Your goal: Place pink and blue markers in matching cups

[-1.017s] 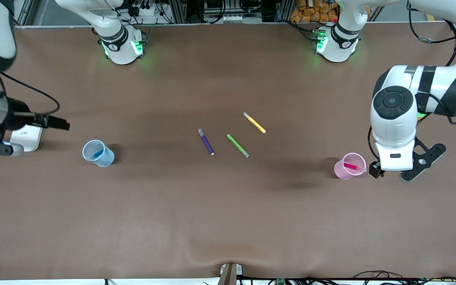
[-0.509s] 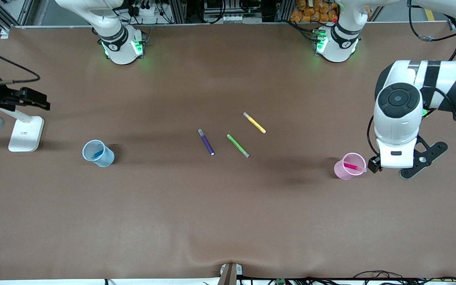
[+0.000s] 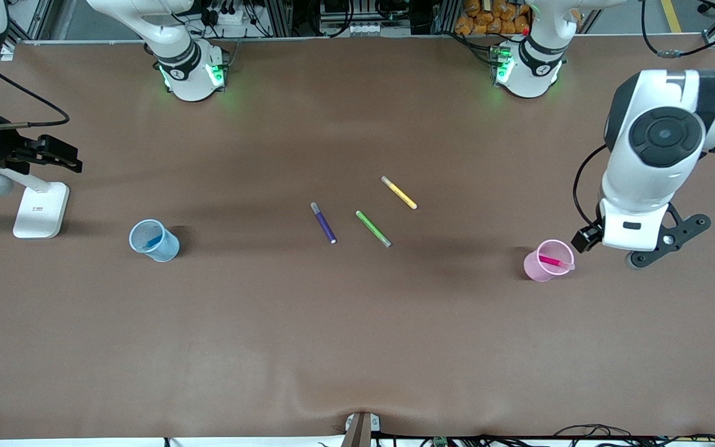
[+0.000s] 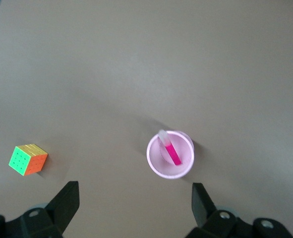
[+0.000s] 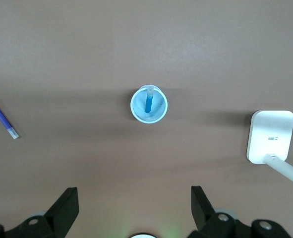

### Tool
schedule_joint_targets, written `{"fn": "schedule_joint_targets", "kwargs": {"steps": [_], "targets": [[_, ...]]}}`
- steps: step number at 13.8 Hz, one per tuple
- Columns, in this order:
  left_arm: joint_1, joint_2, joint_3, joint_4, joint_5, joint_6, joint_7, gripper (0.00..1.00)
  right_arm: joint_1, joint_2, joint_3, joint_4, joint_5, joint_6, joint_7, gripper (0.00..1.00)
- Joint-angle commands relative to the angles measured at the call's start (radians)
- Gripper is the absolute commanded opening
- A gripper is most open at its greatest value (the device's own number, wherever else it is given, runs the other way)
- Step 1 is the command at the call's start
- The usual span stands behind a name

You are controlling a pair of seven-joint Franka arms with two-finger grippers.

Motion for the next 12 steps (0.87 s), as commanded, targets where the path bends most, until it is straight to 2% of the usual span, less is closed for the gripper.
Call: {"fn": "schedule_joint_targets", "kwargs": {"steps": [1, 4, 5, 8, 10, 12], "targets": [[0.011, -0.062, 0.006, -0.001, -0.094, -0.048, 0.120, 1.00, -0.016, -0.022, 0.010, -0.010, -0.011, 0.007, -0.019, 1.00], [0.061, -0.119, 0.024, -0.007, -0.217, -0.053, 0.333, 1.00, -0.018, -0.022, 0.010, -0.010, -0.012, 0.006, -0.021, 1.00], [0.051, -0.145, 0.069, -0.010, -0.250, -0.059, 0.387, 1.00, -0.016, -0.022, 0.010, -0.010, -0.012, 0.006, -0.019, 1.00], [0.034, -0.203, 0.123, -0.008, -0.312, -0.128, 0.574, 1.00, -0.015, -0.022, 0.012, -0.010, -0.011, 0.010, -0.019, 1.00], [0.034, -0.240, 0.135, -0.007, -0.387, -0.189, 0.590, 1.00, -0.016, -0.022, 0.012, -0.008, -0.005, 0.018, -0.019, 1.00], [0.029, -0.280, 0.136, -0.008, -0.387, -0.223, 0.619, 1.00, -0.016, -0.022, 0.013, -0.004, 0.005, 0.019, -0.019, 1.00]]}}
